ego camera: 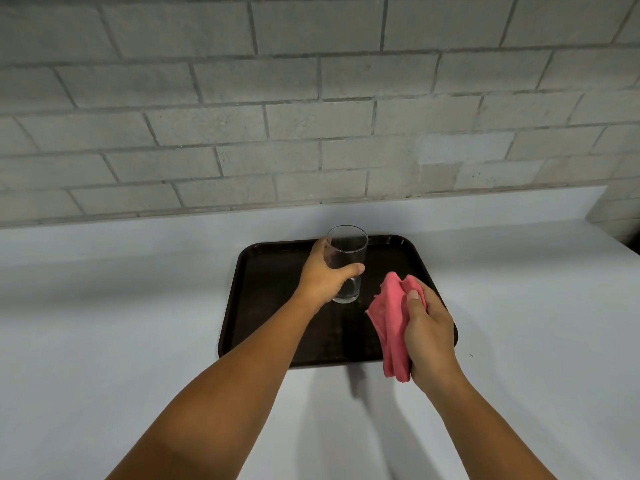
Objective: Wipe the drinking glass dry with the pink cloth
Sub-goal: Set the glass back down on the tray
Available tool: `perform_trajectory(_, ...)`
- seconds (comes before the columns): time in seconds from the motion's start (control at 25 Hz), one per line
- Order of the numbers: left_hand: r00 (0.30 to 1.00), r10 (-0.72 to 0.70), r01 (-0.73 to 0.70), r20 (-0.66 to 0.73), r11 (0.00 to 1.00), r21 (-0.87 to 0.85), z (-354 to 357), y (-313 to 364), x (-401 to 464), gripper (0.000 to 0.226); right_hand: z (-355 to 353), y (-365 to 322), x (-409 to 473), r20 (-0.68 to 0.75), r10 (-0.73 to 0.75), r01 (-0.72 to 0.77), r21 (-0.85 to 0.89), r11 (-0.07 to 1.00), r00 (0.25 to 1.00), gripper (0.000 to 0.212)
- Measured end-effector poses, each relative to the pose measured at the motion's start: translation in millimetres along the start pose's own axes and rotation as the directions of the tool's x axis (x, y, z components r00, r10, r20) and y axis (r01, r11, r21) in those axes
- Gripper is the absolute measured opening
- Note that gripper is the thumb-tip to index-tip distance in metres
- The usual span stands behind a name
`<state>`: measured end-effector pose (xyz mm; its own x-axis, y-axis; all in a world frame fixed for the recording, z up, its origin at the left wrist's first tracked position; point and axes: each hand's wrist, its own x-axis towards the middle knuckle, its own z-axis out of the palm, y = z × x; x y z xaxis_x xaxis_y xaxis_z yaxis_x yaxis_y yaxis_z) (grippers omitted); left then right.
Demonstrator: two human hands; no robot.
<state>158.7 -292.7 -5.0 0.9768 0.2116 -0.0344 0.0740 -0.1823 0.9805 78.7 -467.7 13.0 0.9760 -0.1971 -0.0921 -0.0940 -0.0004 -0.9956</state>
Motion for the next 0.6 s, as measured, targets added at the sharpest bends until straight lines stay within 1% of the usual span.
perform_trajectory(0.04,1.000,0.000,0.000,-0.017,1.000,-0.001,-2,0,-2,0.069,0,0,-1,-0.005,0.003,-0.003,-0.001,1.000,1.000,0.032)
perform_trajectory(0.12,0.998,-0.025,0.024,-0.065,1.000,-0.006,-5,1,-7,0.073,1,0,-1,-0.018,0.008,-0.008,0.000,1.000,1.000,0.030)
perform_trajectory(0.16,0.994,-0.035,0.035,-0.103,0.999,-0.001,-6,1,-10,0.071,1,0,-2,-0.022,0.011,-0.011,0.003,1.000,1.000,0.028)
perform_trajectory(0.2,0.987,-0.029,0.032,-0.159,0.999,0.019,-8,1,-14,0.063,1,1,-2,-0.024,0.018,-0.018,0.006,1.000,1.000,0.026)
perform_trajectory(0.28,0.960,0.004,0.015,-0.279,0.998,0.066,-11,1,-24,0.030,1,2,-2,-0.024,0.050,-0.050,0.003,0.999,0.998,0.025)
perform_trajectory(0.32,0.954,0.000,0.019,-0.299,0.998,0.061,-12,2,-29,0.017,0,3,-2,-0.019,0.070,-0.070,-0.002,0.998,0.997,0.024)
perform_trajectory(0.36,0.960,-0.016,0.028,-0.279,0.999,0.042,-13,2,-35,0.018,1,3,-2,-0.010,0.093,-0.093,-0.003,0.996,0.996,0.022)
perform_trajectory(0.4,0.974,-0.058,0.061,-0.219,0.998,0.007,-15,1,-41,0.026,1,2,-3,0.002,0.120,-0.120,0.001,0.993,0.993,0.021)
perform_trajectory(0.44,0.984,-0.127,0.125,-0.122,0.992,-0.029,-16,3,-46,0.033,3,1,-4,0.019,0.150,-0.151,0.011,0.989,0.988,0.021)
perform_trajectory(0.48,0.977,-0.213,0.212,0.002,0.974,-0.075,-17,6,-52,0.041,6,0,-4,0.040,0.180,-0.182,0.029,0.983,0.983,0.022)
perform_trajectory(0.52,0.946,-0.292,0.309,0.139,0.943,-0.126,-20,8,-56,0.049,8,-3,-5,0.067,0.204,-0.207,0.057,0.977,0.977,0.021)
perform_trajectory(0.56,0.901,-0.338,0.394,0.272,0.900,-0.184,-22,9,-60,0.058,11,-6,-7,0.099,0.216,-0.225,0.089,0.970,0.971,0.019)
perform_trajectory(0.6,0.860,-0.340,0.446,0.381,0.862,-0.240,-23,9,-63,0.064,14,-10,-9,0.132,0.225,-0.241,0.122,0.963,0.965,0.018)
